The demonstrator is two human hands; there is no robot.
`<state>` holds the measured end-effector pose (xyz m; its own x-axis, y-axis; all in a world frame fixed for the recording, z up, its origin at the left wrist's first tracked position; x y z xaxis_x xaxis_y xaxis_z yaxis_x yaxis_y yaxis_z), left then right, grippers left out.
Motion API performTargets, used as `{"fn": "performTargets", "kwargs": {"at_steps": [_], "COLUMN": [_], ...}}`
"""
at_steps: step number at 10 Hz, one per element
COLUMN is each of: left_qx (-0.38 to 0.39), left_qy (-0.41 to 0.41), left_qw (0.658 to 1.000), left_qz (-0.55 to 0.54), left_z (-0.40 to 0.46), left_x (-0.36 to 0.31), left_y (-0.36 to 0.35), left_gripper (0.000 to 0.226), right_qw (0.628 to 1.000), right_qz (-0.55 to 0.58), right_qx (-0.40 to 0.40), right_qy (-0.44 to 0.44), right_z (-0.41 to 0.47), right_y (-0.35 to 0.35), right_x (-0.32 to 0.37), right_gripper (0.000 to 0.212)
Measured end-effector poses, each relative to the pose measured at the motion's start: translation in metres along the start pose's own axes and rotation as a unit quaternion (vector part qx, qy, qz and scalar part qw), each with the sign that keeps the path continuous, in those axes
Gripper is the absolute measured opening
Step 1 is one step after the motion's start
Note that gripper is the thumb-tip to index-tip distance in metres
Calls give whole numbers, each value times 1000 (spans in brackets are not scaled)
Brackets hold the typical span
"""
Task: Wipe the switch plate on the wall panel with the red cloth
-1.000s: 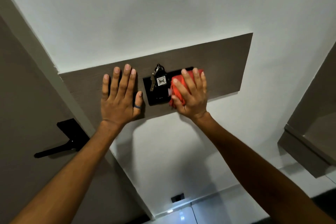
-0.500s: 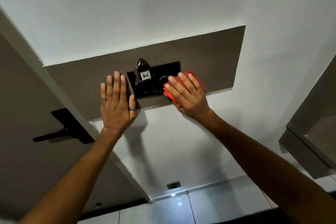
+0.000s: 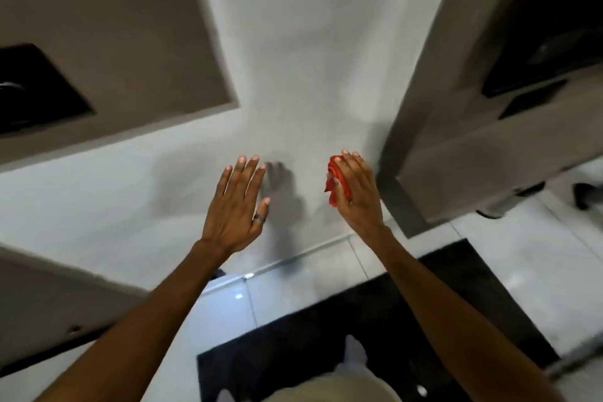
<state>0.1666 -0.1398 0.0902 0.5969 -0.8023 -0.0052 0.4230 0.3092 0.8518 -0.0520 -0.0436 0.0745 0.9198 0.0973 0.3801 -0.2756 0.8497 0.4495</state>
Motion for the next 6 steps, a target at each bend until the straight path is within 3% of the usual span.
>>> {"fn": "performTargets", "kwargs": {"at_steps": [1,2,3,4,5,6], "left_qx": [34,64,95,133,148,151], "left_qy": [-26,-31,-26,9,24,24], "left_qw": [999,996,994,991,988,988], "left_qz": [-31,-52,-47,-26,-19,-21], "left_z": [31,53,63,68,72,71], "left_x": [-61,-109,-133,-142,-143,-145], "left_y": [-34,-63,-83,-103,-107,-107], "left_gripper": [63,62,63,66,68,70], "right_qw": [998,986,892,817,828,814], "right_qz": [-45,-133,-216,-265,-234,-236], "right_qx": [-35,88,393,502,493,518], "right_qy": [36,43,-52,-103,-130,-118], "right_z": [-4,-4,-44,-88,-77,-64], "right_y": [59,78,59,48,43,41], "right_x": [-84,-170,-238,-269,-273,-284], "right_gripper": [31,39,55,63,61,60]}}
Point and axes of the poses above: each hand's wrist, its own z-axis towards the middle knuckle, its own y-axis out of the back of the hand, x = y × z, the point moved 8 cm from there along z, towards the middle knuckle, and after that the axes turned 10 degrees about -x, right-handed, at the moved point
